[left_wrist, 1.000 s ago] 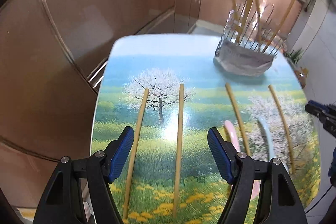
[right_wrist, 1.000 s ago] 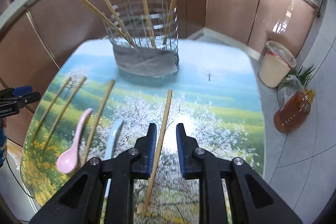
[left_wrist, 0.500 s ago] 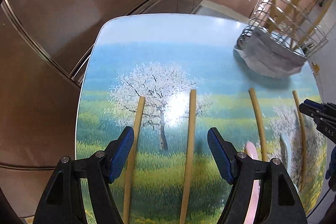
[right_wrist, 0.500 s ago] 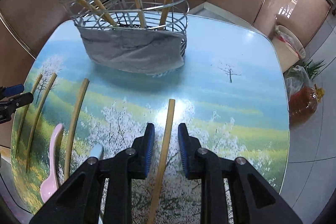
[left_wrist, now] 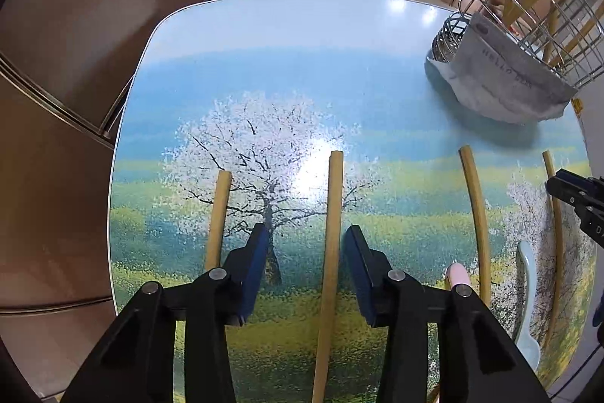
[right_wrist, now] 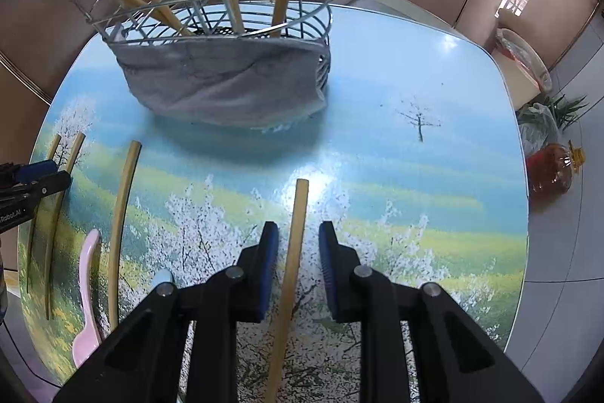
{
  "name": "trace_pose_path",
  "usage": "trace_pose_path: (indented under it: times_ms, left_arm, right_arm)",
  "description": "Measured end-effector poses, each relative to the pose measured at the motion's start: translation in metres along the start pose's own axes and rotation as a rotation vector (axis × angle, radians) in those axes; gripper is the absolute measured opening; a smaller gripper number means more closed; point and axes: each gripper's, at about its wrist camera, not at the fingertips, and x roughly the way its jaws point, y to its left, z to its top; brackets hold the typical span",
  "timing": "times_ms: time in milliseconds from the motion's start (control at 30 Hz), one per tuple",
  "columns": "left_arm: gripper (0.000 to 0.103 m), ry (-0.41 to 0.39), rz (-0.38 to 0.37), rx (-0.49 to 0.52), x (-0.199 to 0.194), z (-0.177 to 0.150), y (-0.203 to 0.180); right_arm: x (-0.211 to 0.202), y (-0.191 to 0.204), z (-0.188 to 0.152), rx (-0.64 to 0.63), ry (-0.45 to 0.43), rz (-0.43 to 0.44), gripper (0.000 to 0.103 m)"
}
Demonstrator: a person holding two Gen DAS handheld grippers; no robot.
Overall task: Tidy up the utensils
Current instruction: 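Lower the left tool onto a chopstick while the right tool lowers onto another chopstick, then close the left gripper on a chopstick while the right gripper closes on another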
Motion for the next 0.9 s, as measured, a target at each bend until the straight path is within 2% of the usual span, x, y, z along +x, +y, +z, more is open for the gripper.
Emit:
trace_pose_path:
  times_ms: [67,167,233,300,433,600,900]
  left_arm:
    - [0.040,0.003,0.009,0.007,0.000,-0.001,-0.002]
    - [0.030,0.011,0.003,0.017,-0.002,-0.001,-0.011]
    - [0.017,0.018,-0.002,0.029,-0.003,0.000,-0.016]
    - [0.008,0.030,-0.014,0.041,-0.002,0.001,-0.021]
    - [0.007,0.032,-0.017,0.050,-0.003,0.003,-0.030]
    - [0.007,0.010,-0.037,0.023,-0.006,-0.005,-0.022]
    - [0.007,-0.108,-0.064,0.001,-0.052,-0.041,-0.013]
  right_arm:
    - [0.000,0.001,0.000,-0.005,0.007,-0.006,0.021]
    - [0.000,0.004,-0.002,-0.020,0.014,-0.017,0.015]
    - [-0.001,0.006,-0.004,-0.024,0.018,-0.015,0.008]
    - [-0.002,0.009,-0.009,-0.025,0.016,-0.016,0.008]
    - [-0.004,0.012,-0.016,-0.018,0.010,-0.007,0.007]
    - [-0.012,0.006,-0.027,0.003,-0.024,0.017,0.007]
    - [-0.073,0.004,-0.068,0.009,-0.179,0.071,0.007]
